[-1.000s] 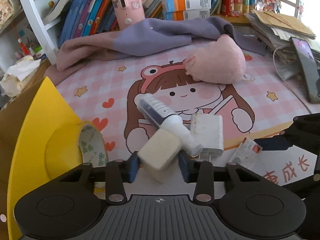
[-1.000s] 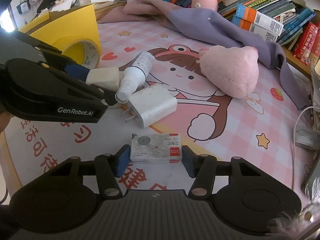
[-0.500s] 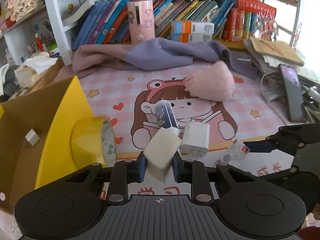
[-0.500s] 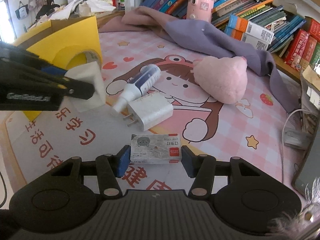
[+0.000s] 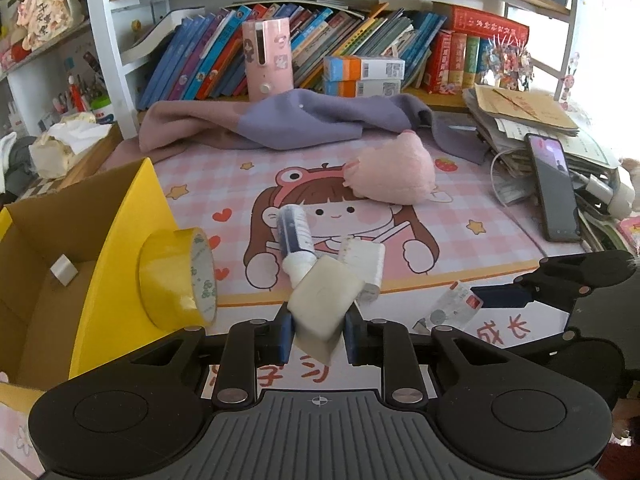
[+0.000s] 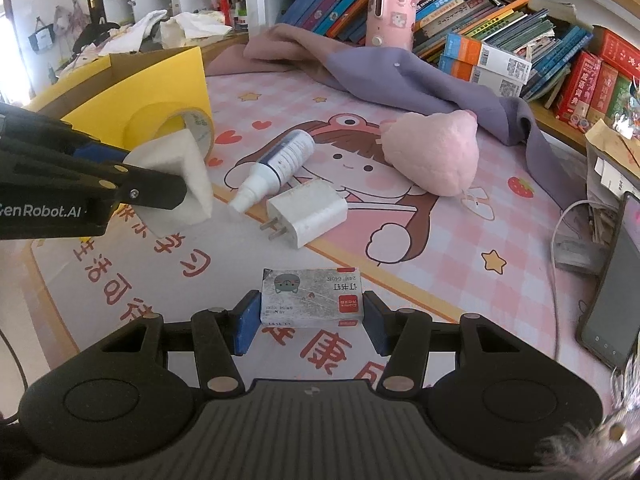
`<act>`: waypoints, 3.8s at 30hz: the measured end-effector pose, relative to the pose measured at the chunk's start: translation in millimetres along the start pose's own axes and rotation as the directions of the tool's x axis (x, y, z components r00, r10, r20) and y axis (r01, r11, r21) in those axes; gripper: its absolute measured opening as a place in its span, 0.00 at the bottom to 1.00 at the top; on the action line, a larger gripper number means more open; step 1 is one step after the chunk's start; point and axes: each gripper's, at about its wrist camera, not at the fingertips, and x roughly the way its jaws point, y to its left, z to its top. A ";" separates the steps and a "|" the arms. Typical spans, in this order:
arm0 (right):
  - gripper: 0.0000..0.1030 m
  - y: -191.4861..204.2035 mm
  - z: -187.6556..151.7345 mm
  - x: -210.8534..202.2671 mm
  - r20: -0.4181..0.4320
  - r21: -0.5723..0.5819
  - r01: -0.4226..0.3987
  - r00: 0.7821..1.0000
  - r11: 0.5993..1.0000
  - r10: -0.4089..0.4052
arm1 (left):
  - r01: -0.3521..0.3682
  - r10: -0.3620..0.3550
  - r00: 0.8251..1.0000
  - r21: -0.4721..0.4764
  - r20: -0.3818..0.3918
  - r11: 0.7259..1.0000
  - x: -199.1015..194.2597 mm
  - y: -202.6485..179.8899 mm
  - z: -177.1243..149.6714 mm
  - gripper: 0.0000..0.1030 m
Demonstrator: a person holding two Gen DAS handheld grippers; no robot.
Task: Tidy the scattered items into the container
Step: 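Lift the cube adapter with the left tool while the right tool grasps the card box, then carry the cube adapter and card box over the yellow box with both tools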
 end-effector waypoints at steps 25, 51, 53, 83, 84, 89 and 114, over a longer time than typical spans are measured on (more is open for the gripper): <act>0.50 8.5 -11.8 -22.2 0.012 -0.018 0.039 0.999 0.999 -0.039 | 0.041 -0.040 0.998 -0.018 0.040 0.999 -16.8 -4.1 -12.6 0.22; 0.50 148.4 -14.9 -66.5 0.028 0.051 0.233 0.972 0.971 -0.235 | 0.253 -0.260 0.958 0.067 0.121 0.965 -97.6 100.2 -81.2 0.22; 0.50 161.7 -15.1 -70.7 0.033 0.059 0.245 0.968 0.968 -0.247 | 0.260 -0.266 0.955 0.062 0.132 0.964 -104.1 112.1 -85.7 0.22; 0.50 308.3 49.6 -83.1 0.175 -0.051 0.121 0.978 0.991 -0.111 | 0.119 -0.096 0.959 -0.072 0.265 0.990 -181.0 257.6 -123.2 0.22; 0.50 309.4 54.1 -84.6 0.185 -0.058 0.120 0.977 0.991 -0.107 | 0.104 -0.084 0.959 -0.063 0.271 0.993 -182.5 259.0 -120.8 0.22; 0.50 311.2 73.8 -89.8 0.227 -0.086 0.114 0.970 0.990 -0.092 | 0.083 -0.064 0.949 -0.049 0.310 0.995 -188.7 266.7 -107.4 0.22; 0.50 275.4 153.5 -37.3 0.256 -0.257 0.124 0.965 0.959 -0.056 | 0.013 -0.005 0.939 -0.022 0.344 1.000 -138.5 279.7 -37.2 0.22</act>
